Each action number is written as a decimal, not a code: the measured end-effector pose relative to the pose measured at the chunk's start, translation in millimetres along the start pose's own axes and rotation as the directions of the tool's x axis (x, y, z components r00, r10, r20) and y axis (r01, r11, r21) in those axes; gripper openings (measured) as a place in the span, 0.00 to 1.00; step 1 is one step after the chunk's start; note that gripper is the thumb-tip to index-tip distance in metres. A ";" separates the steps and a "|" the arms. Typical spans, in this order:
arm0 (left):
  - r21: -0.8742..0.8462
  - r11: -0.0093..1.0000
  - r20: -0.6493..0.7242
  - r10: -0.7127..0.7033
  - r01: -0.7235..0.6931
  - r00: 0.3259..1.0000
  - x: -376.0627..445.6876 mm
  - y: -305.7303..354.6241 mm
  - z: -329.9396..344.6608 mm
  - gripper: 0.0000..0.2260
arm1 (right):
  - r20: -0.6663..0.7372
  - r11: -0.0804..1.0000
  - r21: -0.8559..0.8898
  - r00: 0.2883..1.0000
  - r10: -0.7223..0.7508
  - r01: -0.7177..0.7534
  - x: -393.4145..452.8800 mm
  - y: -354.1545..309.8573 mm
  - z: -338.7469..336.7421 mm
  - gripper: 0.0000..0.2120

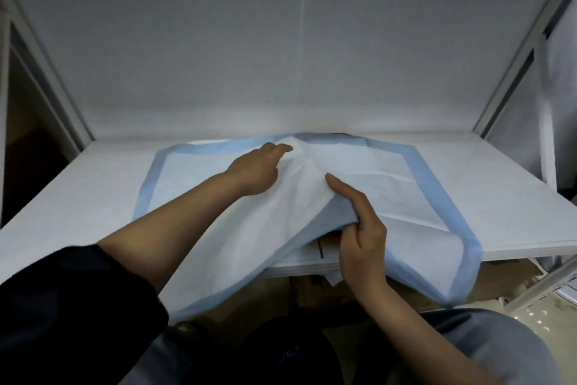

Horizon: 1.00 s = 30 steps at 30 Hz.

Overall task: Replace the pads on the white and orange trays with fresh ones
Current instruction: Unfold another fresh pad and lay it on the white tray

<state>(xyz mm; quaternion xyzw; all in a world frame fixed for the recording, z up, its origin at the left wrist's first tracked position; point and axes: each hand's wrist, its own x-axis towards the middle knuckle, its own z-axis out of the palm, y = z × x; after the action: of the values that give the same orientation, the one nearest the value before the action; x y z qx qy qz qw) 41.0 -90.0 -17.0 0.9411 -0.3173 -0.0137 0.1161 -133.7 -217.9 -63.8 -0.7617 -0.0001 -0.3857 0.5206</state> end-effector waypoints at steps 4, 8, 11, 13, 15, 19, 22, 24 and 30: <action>-0.044 0.989 0.099 0.144 -0.140 0.985 30.0 8.4 -1.6 0.34 | -0.087 0.994 0.099 0.996 -0.038 0.047 5.1 -8.1 -10.2 0.23; -0.102 0.965 0.110 0.251 -0.240 0.962 53.6 24.7 -1.5 0.32 | -0.112 0.984 0.156 0.991 -0.071 0.088 8.3 -10.0 -19.6 0.22; -0.093 0.940 0.081 0.336 -0.328 0.938 62.6 29.4 5.7 0.21 | -0.137 0.979 0.176 0.988 -0.075 0.099 11.0 -10.7 -27.4 0.21; -0.048 0.937 0.053 0.348 -0.346 0.936 61.5 27.0 11.1 0.13 | -0.140 0.978 0.179 0.987 -0.080 0.104 13.2 -11.5 -32.1 0.20; 0.018 0.940 -0.007 0.340 -0.340 0.940 57.1 23.0 12.1 0.09 | -0.147 0.975 0.187 0.985 -0.089 0.116 16.9 -12.3 -36.6 0.19; 0.071 0.938 -0.247 0.345 -0.338 0.905 40.5 2.1 4.1 0.11 | -0.183 0.980 0.139 0.976 -0.115 0.142 26.4 -18.9 -45.5 0.17; 0.067 0.958 -0.445 0.278 -0.278 0.851 22.2 -17.6 -9.2 0.17 | -0.225 0.979 0.172 0.972 -0.070 0.110 37.3 -25.4 -50.0 0.15; 0.052 0.966 -0.550 0.239 -0.252 0.801 9.5 -30.4 -19.6 0.16 | -0.222 0.981 0.182 0.975 -0.023 0.065 47.7 -27.6 -50.7 0.14; 0.238 0.962 -0.632 0.261 -0.138 0.730 -23.6 -58.9 -42.8 0.10 | -0.094 0.967 0.165 0.973 0.213 -0.196 93.6 -9.0 -48.0 0.19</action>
<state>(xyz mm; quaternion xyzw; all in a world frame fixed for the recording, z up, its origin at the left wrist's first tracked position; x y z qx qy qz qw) 61.4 -21.4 10.2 0.8522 -0.3553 0.3584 0.1381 -99.8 -289.5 6.1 -0.6925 0.0774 -0.3704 0.6142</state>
